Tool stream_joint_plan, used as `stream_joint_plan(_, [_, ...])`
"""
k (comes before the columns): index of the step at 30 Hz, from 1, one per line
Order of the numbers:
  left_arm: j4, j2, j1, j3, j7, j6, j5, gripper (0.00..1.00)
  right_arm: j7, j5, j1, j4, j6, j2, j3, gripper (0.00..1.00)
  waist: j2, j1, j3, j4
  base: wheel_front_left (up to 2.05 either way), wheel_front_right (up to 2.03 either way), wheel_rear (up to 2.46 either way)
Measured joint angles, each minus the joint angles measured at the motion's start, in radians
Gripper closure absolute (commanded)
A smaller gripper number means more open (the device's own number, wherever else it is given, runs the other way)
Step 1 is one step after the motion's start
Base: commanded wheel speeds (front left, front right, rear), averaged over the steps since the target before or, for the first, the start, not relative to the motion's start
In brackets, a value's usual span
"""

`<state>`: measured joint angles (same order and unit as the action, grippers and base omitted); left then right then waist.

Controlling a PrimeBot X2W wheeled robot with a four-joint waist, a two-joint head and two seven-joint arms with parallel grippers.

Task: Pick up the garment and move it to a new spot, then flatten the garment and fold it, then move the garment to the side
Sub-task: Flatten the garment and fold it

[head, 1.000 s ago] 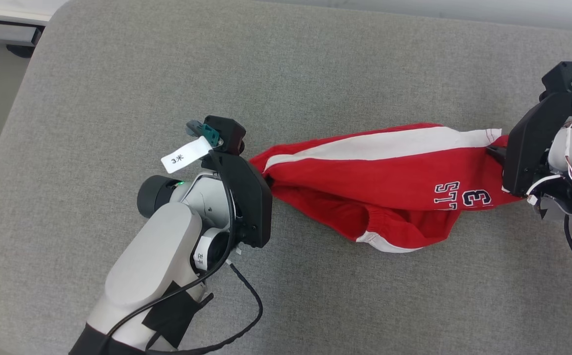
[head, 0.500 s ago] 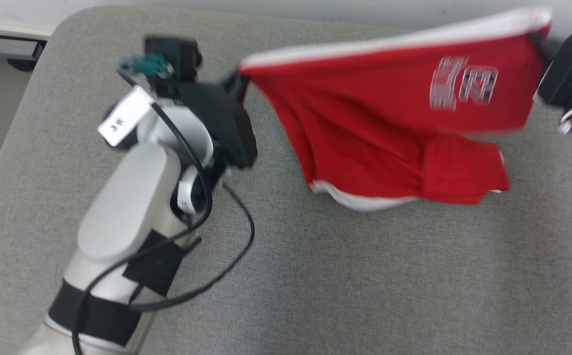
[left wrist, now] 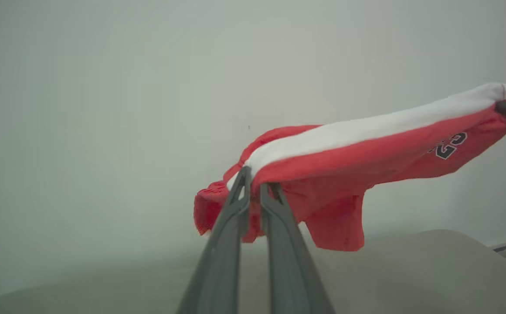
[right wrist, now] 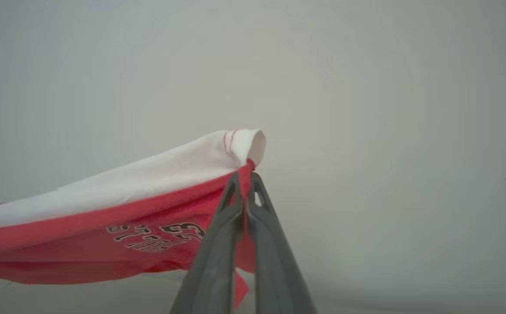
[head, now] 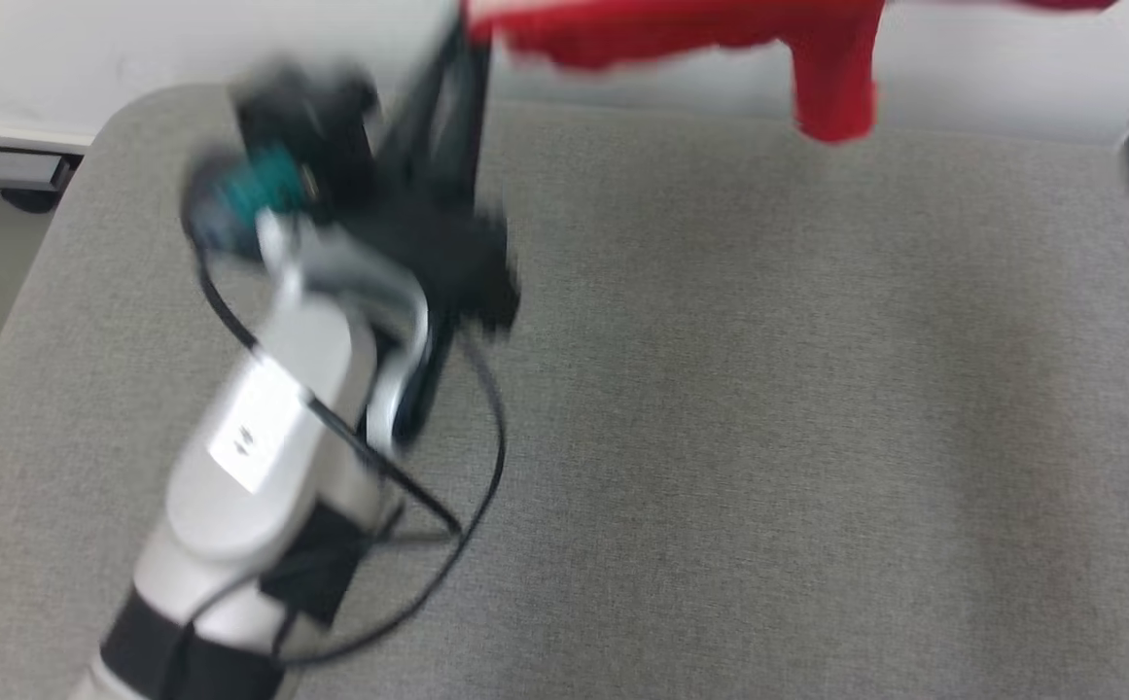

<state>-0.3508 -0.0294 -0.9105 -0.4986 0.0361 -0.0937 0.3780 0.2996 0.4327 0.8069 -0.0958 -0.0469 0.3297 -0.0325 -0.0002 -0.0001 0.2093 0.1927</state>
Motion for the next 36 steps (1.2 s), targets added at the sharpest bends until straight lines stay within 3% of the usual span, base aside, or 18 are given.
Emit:
stream_joint_plan(6, [-0.097, -0.080, 0.239, -0.120, 0.010, 0.052, -0.049, 1.00, 0.045, 0.062, -0.327, 0.033, 0.063, -0.039, 0.056, 1.00, 0.0001, 0.0001, -0.006, -0.030, 0.00, 0.00, 0.00])
stream_joint_plan(12, [-0.165, -0.095, 0.299, -0.160, 0.041, 0.068, -0.063, 1.00, 0.080, 0.097, -0.510, 0.009, 0.119, -0.044, 0.100, 1.00, 0.0001, 0.0001, 0.000, -0.066, 0.00, 0.00, 0.00])
stream_joint_plan(25, [-0.204, -0.151, 0.405, -0.204, 0.151, 0.066, -0.127, 1.00, 0.098, 0.188, -0.706, -0.002, 0.153, -0.040, 0.119, 1.00, 0.0002, 0.0001, -0.032, -0.095, 0.00, 0.00, 0.00])
stream_joint_plan(36, [-0.207, -0.179, 0.545, -0.202, 0.185, 0.030, -0.128, 1.00, 0.160, 0.264, -0.846, 0.032, 0.166, -0.038, 0.191, 1.00, 0.0002, 0.0000, -0.085, -0.097, 0.00, 0.00, 0.00])
